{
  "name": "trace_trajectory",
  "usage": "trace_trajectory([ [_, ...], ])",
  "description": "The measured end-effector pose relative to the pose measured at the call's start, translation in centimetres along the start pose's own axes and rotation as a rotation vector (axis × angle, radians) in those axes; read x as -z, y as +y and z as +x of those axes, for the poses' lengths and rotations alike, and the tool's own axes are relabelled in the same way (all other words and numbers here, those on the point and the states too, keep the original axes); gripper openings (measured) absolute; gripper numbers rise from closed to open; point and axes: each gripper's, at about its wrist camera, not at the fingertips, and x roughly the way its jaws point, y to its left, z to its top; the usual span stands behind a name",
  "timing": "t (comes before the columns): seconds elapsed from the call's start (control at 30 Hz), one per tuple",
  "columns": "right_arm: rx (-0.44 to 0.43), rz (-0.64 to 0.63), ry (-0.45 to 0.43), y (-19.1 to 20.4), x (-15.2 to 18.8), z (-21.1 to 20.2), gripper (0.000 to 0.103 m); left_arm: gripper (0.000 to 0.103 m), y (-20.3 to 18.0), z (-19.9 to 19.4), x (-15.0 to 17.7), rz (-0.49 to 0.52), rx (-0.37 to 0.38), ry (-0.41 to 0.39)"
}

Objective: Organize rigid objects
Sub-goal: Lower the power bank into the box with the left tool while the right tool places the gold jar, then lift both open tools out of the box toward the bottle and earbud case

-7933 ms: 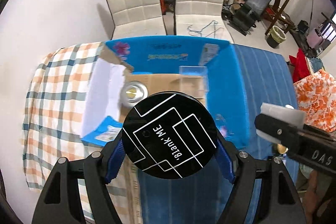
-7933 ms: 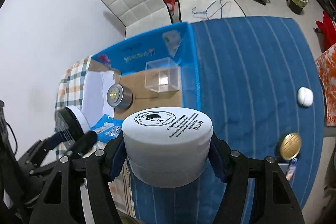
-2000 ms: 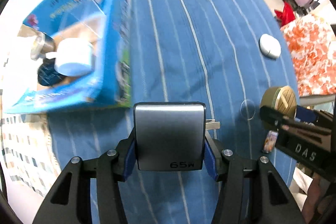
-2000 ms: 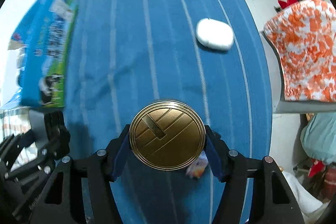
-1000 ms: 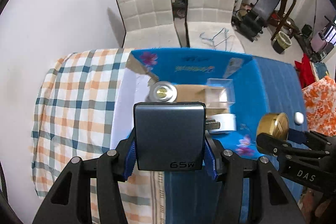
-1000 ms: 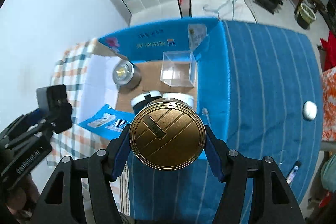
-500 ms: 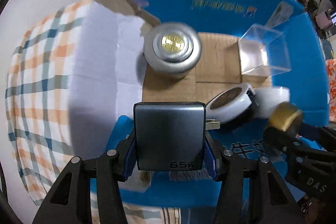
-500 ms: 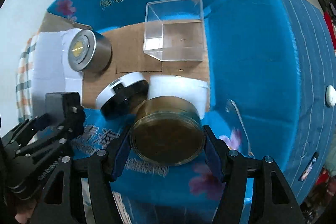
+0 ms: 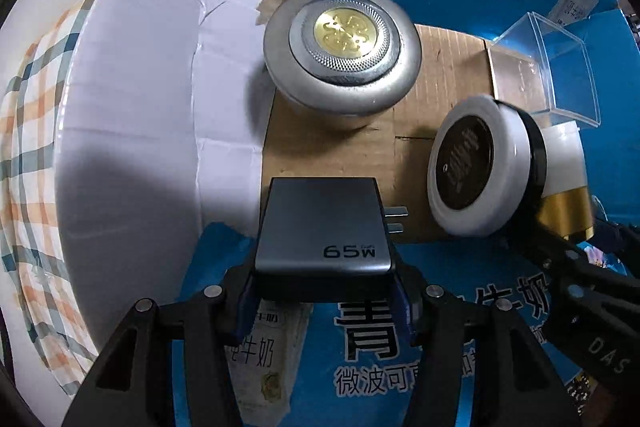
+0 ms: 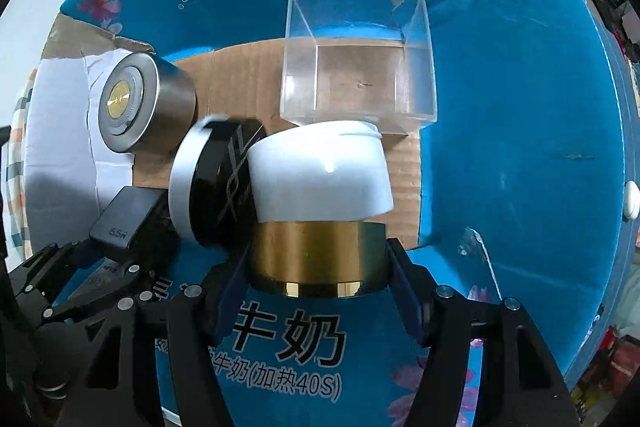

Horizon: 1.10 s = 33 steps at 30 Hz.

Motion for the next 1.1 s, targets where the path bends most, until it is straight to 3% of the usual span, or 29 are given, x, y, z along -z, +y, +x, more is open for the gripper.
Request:
trace_trajectory([
  [0.27, 0.010, 0.006, 0.001, 0.9, -0.4, 1.0, 0.067, 0.051, -0.1, -1.0, -0.3, -0.019, 0.001, -0.014],
  [0.6, -0.011, 0.036, 0.041, -1.0, -0.5, 1.4, 0.068, 0.051, -0.5, -2.3, -0.7, -0.035, -0.007, -0.034],
  [0.67, -0.010, 0.031, 0.034, -1.1, -0.2, 1.0, 0.072, 0.052, -0.7, -3.2, -0.5, -0.037, -0.010, -0.047],
  [0.77, -0.021, 0.021, 0.010, -1.1, 0.0, -0.1, 0.078, 0.063, -0.9, -4.6, -0.3, -0.037, -0.016, -0.073],
  [0.9, -0.009, -0.003, -0.012, -1.1, 0.2, -1.6, 0.080, 0.067, -1.1, -6.2, 0.1, -0.037, -0.021, -0.099],
  [1.1, 0.008, -0.015, -0.041, -1.2, 0.1, -3.7, 0.096, 0.085, -0.6, -8.0, 0.5, -0.056, -0.040, -0.121],
])
